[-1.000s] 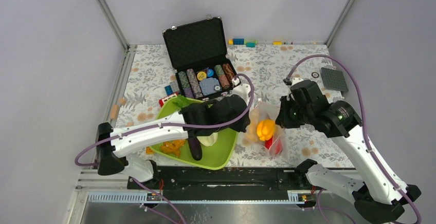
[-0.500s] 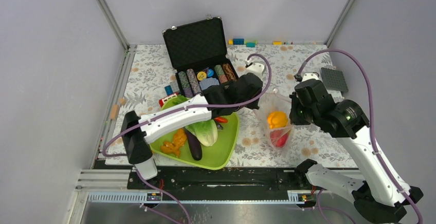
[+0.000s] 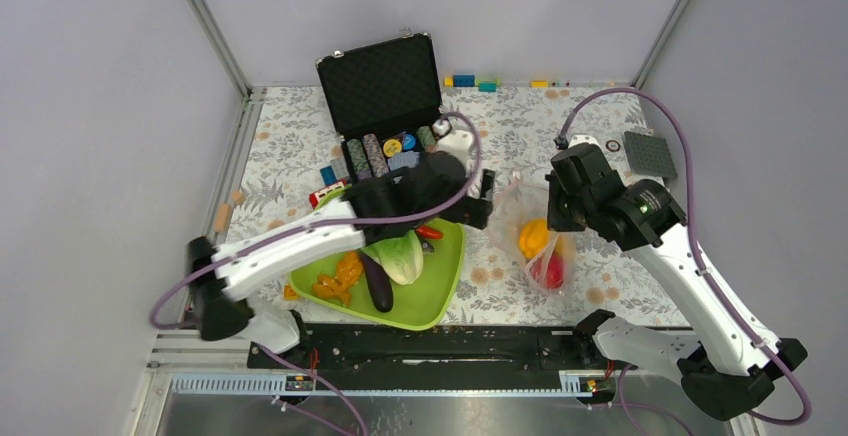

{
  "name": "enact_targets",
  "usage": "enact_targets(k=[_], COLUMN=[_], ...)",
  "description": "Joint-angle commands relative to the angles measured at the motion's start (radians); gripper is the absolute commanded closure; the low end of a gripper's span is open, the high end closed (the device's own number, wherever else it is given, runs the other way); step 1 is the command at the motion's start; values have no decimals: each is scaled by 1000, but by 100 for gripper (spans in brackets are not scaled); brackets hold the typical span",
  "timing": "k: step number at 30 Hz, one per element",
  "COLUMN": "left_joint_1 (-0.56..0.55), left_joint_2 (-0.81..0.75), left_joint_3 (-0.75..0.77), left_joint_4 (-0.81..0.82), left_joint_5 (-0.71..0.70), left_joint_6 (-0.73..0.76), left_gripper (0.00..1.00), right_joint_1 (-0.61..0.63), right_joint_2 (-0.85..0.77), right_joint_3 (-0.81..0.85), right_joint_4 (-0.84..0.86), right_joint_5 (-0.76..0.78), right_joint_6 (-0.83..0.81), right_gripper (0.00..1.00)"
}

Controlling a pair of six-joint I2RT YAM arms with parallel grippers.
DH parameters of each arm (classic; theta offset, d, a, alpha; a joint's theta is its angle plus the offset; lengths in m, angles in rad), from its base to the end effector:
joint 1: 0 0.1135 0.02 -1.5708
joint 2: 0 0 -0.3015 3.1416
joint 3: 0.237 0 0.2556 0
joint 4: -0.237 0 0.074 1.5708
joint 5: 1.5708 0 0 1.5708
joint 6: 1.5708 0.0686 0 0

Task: Place the food in the zip-top bag and seal the zipper
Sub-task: Adjust the zipper food storage bag at the center of the board, then pick up the fake vegetable from the bin.

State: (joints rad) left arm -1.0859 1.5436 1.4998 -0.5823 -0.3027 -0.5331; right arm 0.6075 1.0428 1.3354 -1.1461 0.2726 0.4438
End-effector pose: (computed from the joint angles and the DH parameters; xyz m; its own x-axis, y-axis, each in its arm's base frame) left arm 0.1932 -0.3228 0.3822 -0.6072 0.1118 -0.7867 0.4915 0.8307 -0.2614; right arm 0.1590 0.0880 0.3975 -0.7325 -0.0056 -0.6808 -0.0996 0.9901 0.0990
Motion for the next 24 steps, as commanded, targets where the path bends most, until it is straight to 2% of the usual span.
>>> enact_targets(k=[1,3,5,9,12,15,24], left_joint_1=[1,3,17,75,132,207,284], left_joint_2=[-272,-384,-516,-685,-753,-765,-595], left_joint_3=[-171,-283,-398,-620,-757,-841,-879], left_joint_4=[-12,-56,-75,-21,126,225,338], left_joint_5=[-91,-182,-214,-185,-117,-26,-57], left_joint_6=[-83,-155,-215,-297,-298,-313,-353], left_gripper=[1,1,1,1,1,1,1], right_joint_1=[-2,-2,-2,-2,-2,-2,-2], right_joint_2=[5,5,6,1,-10,-15,-44], right_joint_3=[-15,-20,-24,-37,-59,-66,-82], right_joint_4=[65,75,79,93,113,112,129], right_joint_5=[13,10,8,-15,-57,-66,-92], right_joint_6=[17,11,8,-5,-23,-30,-41], right_gripper=[90,89,89,89,89,90,90])
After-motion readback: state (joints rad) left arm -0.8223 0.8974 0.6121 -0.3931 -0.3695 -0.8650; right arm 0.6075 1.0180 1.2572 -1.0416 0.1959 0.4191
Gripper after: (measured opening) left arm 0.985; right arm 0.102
